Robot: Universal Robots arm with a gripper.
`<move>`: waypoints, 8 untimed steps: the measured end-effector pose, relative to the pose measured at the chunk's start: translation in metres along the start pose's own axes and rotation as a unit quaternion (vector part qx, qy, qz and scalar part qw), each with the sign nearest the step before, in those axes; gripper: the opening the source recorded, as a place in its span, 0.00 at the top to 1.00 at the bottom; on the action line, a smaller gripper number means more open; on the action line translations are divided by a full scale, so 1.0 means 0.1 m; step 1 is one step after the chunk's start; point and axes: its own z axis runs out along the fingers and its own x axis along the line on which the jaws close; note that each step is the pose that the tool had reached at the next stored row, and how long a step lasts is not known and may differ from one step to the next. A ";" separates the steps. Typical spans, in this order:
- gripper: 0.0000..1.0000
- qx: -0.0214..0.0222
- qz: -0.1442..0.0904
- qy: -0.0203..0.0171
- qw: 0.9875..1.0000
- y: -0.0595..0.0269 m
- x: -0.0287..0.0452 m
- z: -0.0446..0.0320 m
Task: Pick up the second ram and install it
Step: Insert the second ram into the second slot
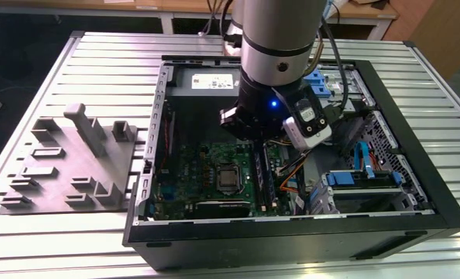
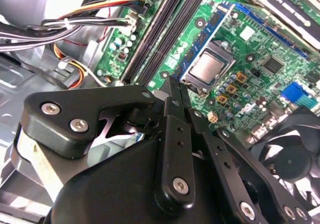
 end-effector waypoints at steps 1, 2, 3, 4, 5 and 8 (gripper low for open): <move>0.89 0.000 0.000 0.000 1.000 -0.001 -0.001 0.013; 0.89 0.000 0.000 0.000 1.000 -0.001 -0.002 0.027; 0.89 0.000 0.000 0.000 1.000 -0.002 -0.002 0.041; 0.89 0.000 0.000 0.000 1.000 -0.003 -0.002 0.056; 0.89 0.000 0.000 0.000 1.000 -0.004 -0.002 0.073; 0.89 0.000 0.000 0.000 1.000 -0.007 0.000 0.128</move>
